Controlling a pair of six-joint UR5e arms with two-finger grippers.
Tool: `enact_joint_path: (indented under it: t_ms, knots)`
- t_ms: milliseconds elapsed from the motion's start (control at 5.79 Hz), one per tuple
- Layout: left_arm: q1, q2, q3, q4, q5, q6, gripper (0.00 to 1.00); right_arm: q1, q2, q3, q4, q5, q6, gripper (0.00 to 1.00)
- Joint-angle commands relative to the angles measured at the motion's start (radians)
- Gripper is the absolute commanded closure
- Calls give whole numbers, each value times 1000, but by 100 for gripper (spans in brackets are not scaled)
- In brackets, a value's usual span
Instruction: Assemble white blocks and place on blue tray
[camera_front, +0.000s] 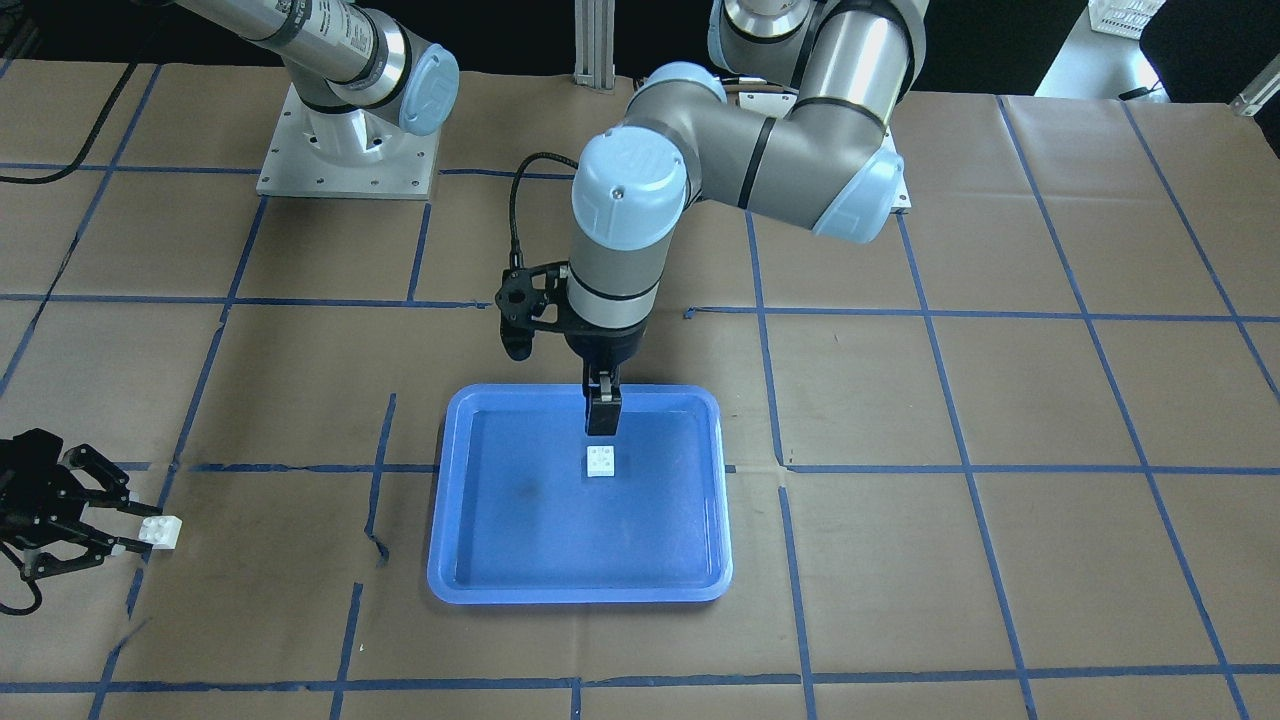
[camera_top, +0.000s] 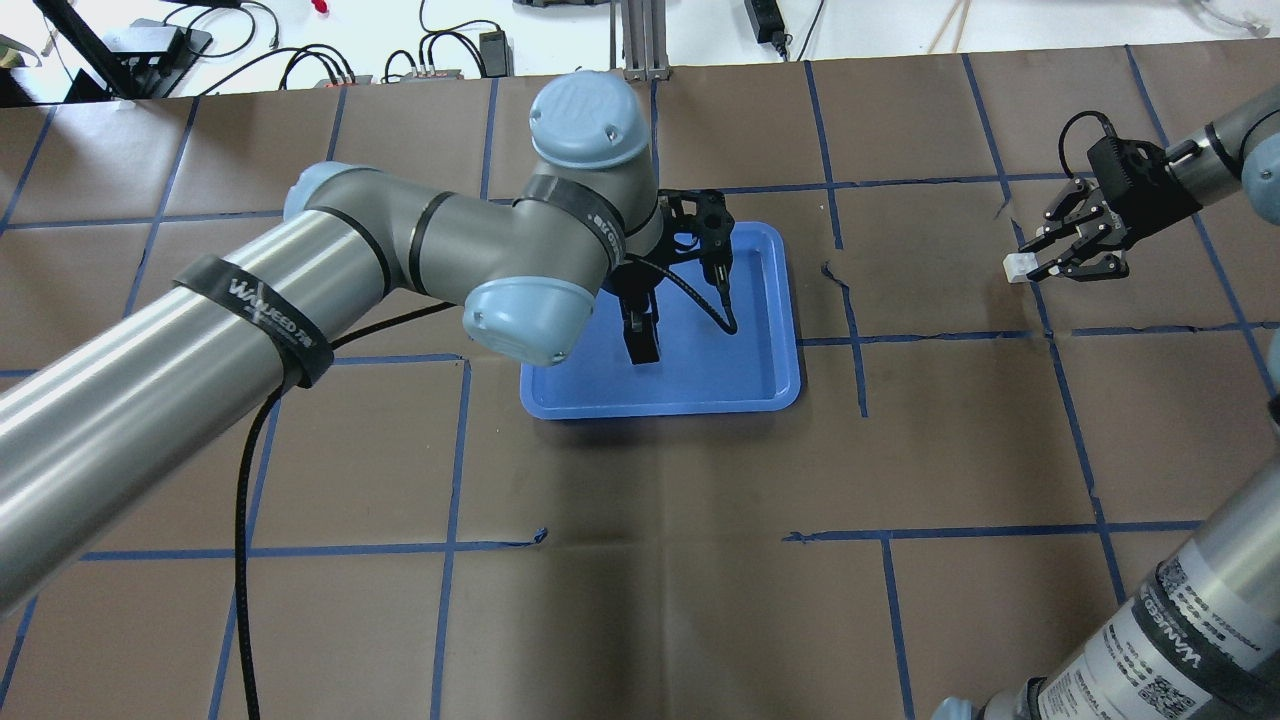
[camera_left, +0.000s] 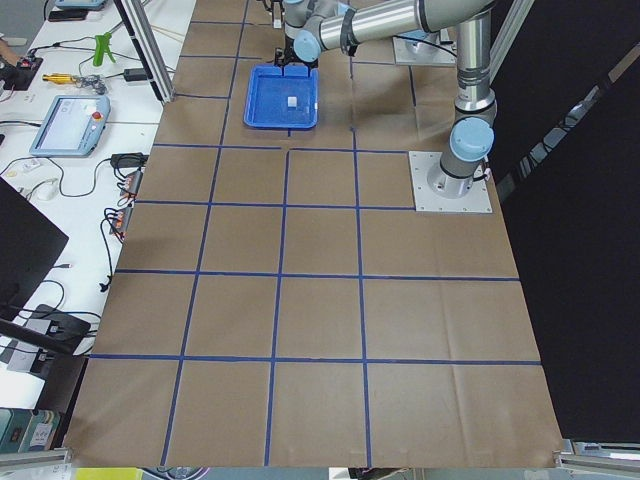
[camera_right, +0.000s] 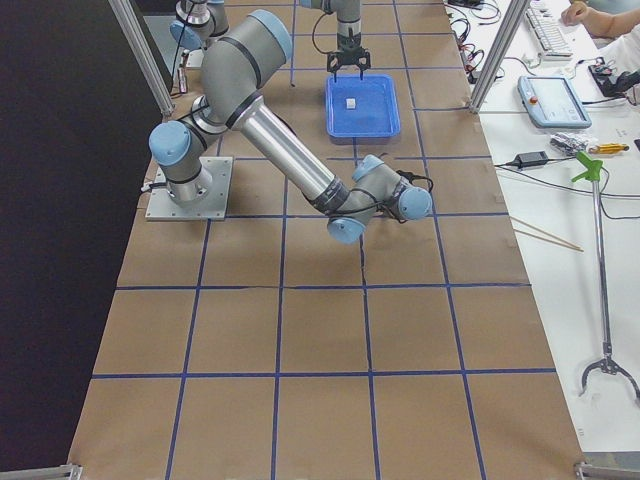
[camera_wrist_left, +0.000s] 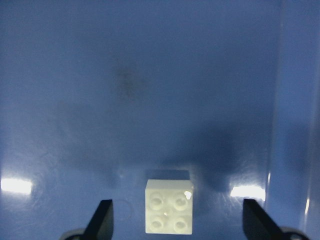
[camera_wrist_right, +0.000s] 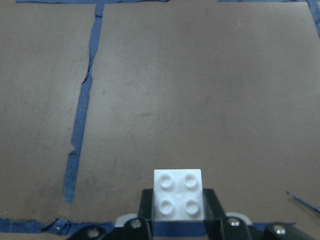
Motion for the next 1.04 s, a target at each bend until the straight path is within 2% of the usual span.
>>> enact_joint_path:
  t_ms: [0,173,346,519,691,864]
  knots:
    - [9,119,150,-362,-2,-1,1,33,-82,-10,31,5,10,64]
    - [35,165,166,-444,-5,-2,1,68,-119,-7,92,8,13,64]
    - [33,214,139,-439,4,-20,1,124,-148,8,123,20,54,64]
    - [38,219,122,-448,16,-77,1,192,-183,61,121,43,103,64]
    - [58,225,91,-433,15,-124,1,255,-200,129,75,128,164,64]
    - [140,242,70,-431,27,-406,1,316,-205,190,-47,159,260,64]
